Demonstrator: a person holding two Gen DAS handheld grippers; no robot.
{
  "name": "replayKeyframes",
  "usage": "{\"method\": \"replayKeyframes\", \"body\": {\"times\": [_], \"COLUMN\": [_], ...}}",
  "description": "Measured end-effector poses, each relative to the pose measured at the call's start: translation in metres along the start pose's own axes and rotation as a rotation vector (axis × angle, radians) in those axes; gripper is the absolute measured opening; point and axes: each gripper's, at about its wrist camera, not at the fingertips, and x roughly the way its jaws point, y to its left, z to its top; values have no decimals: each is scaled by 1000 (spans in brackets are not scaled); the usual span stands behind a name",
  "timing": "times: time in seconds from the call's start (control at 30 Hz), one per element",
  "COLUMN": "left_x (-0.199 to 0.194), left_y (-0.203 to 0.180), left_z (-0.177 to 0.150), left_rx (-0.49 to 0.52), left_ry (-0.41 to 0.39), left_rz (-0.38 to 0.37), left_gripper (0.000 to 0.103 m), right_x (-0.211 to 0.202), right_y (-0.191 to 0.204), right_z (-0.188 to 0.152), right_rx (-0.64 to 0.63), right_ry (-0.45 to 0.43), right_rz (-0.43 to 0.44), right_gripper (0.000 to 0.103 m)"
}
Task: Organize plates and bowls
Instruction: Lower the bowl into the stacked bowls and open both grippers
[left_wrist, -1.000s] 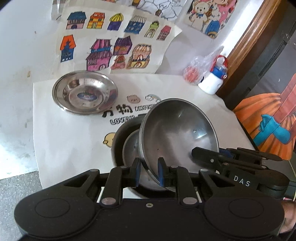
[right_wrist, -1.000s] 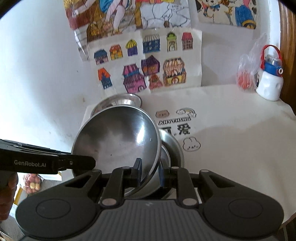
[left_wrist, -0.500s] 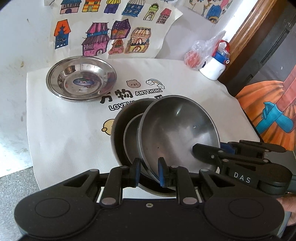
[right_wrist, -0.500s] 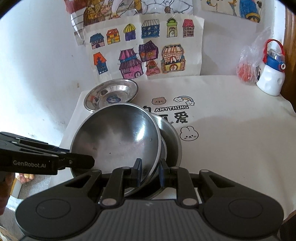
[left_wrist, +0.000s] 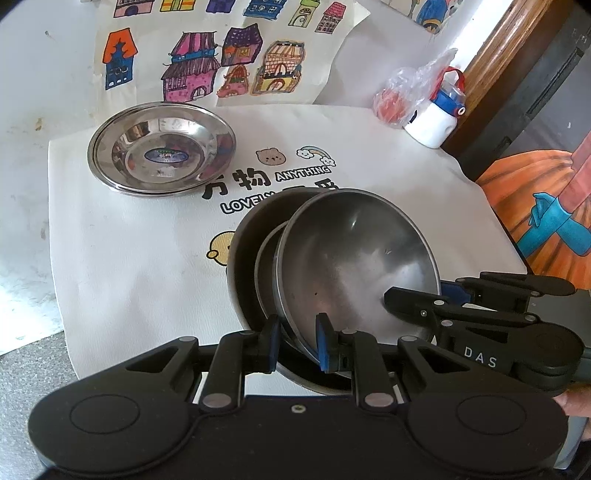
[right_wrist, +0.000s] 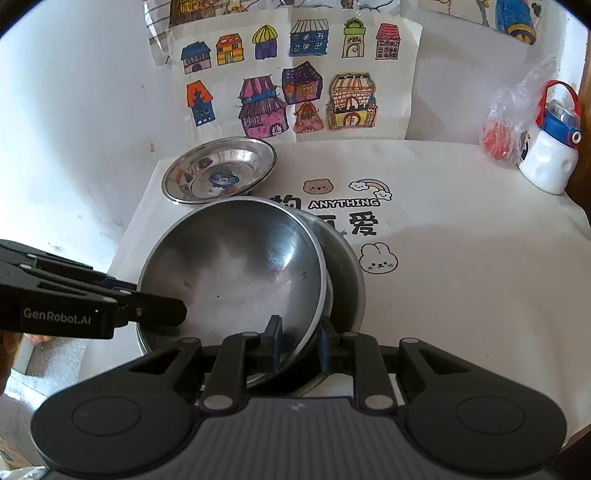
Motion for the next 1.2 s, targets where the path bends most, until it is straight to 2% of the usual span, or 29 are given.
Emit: {"method": "replayKeyframes", "body": {"times": [0.8,1.0,1.2], "left_x": [3,3,3], "left_y": [-3,-7,-8], "left_z": [6,7,8], "left_rx": [21,53,77], "left_ry": [0,4,-5], "left_rz": [30,31,46], "left_gripper": [24,30,31], "right_x": [5,5,5], "right_y": [2,0,0], "right_z": [2,1,0], "right_rx": [-13,-10,-10], "right_ry": [16,11,6], "right_rz": [-14,-11,-8], "right_gripper": [24,24,24]}}
